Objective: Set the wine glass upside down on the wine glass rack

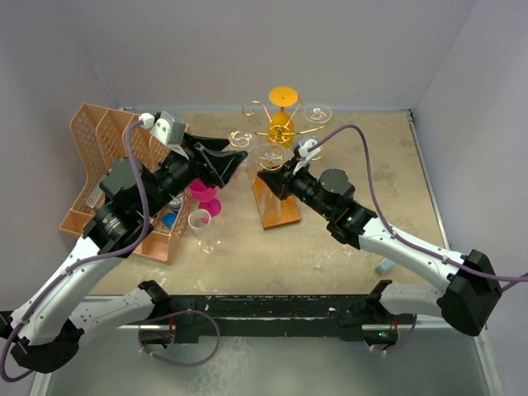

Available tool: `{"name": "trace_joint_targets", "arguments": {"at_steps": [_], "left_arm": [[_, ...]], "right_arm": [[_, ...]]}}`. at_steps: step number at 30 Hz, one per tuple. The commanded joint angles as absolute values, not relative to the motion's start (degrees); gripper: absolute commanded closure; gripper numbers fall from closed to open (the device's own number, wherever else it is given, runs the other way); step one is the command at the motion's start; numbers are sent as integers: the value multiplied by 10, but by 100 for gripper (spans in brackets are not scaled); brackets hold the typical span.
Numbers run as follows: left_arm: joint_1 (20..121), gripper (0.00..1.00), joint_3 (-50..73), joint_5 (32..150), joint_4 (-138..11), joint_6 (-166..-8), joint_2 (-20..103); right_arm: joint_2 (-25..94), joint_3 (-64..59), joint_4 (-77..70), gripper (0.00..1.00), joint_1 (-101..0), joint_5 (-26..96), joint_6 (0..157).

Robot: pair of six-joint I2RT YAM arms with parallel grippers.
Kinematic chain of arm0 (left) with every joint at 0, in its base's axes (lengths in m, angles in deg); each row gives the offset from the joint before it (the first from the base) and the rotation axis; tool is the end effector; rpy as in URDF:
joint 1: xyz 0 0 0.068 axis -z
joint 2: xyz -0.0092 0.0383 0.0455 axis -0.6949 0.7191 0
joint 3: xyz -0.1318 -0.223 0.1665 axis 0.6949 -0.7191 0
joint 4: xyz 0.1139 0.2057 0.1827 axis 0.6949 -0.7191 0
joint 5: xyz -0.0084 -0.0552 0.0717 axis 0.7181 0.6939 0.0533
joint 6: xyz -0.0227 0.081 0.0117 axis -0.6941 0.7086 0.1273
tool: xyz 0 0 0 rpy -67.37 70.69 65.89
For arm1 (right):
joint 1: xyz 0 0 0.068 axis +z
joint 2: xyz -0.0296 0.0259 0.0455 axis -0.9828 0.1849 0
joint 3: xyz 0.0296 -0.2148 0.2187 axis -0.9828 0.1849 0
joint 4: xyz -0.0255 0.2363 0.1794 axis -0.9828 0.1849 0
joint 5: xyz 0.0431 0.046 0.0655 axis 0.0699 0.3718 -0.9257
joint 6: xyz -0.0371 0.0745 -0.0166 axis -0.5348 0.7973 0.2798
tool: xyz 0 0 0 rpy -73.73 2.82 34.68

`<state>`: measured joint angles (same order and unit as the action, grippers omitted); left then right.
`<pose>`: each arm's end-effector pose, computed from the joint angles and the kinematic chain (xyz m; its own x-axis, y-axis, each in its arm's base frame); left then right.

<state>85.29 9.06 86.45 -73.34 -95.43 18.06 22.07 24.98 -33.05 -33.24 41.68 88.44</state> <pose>0.1702 -0.1558 0.5221 -0.1138 -0.3601 -0.9260 0.7113 0.6211 -0.3290 0.2386 0.2492 0.3705 -0.1148 0.2965 -0.9481 -0.7257 0.6268 0.2839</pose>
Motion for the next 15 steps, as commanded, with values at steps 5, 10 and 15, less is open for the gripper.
{"name": "trace_joint_targets", "arguments": {"at_steps": [5,10,15], "left_arm": [[852,43,100,842,-721,-977,194],[852,43,99,842,-722,-977,193],[852,43,99,840,-722,-977,193]], "right_arm": [[195,241,-395,97,-331,391,861],[185,251,-406,98,-331,358,844],[167,269,-416,99,-331,352,842]]}}
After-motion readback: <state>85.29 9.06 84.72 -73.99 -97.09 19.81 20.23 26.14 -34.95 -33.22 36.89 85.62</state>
